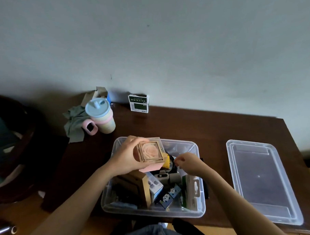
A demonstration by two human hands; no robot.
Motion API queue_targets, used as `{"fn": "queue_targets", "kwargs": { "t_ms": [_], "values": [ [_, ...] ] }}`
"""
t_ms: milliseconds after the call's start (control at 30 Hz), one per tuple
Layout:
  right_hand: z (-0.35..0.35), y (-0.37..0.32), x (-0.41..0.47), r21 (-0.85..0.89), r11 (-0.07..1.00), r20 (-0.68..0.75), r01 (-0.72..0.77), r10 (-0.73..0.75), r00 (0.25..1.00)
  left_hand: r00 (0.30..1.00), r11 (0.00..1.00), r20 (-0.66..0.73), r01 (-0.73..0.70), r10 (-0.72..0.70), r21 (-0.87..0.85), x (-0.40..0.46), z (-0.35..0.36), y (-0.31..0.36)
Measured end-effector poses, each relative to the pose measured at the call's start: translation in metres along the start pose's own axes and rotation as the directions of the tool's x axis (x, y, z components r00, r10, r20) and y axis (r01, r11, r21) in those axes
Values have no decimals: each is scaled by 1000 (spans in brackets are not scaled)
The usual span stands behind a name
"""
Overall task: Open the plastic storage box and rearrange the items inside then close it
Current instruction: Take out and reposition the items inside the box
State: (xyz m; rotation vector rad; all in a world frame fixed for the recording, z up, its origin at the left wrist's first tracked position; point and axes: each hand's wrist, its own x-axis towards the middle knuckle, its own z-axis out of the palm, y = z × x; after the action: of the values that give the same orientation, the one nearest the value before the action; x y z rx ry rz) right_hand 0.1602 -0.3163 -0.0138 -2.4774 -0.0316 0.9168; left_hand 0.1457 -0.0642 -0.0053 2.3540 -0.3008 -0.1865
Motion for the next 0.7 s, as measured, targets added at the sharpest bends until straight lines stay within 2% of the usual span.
{"fn": "queue_targets", "kwargs": {
  "t_ms": [233,333,500,700],
  "values": [
    [10,-4,11,-3,1000,14,15,-15,1000,993,958,-108,21,-54,-287,-22,-19,-9],
    [14,-5,17,-30,997,22,-72,73,997,989,933,-114,44,-91,-357,-29,-25,-10],
    [24,-12,30,56,975,100,-213,207,973,960,958,-239,74,-143,-278,-34,-48,-17],
    [38,-17,41,126,962,105,-244,231,967,981,981,-184,30,-66,-192,-36,-52,-12]
  ]
}}
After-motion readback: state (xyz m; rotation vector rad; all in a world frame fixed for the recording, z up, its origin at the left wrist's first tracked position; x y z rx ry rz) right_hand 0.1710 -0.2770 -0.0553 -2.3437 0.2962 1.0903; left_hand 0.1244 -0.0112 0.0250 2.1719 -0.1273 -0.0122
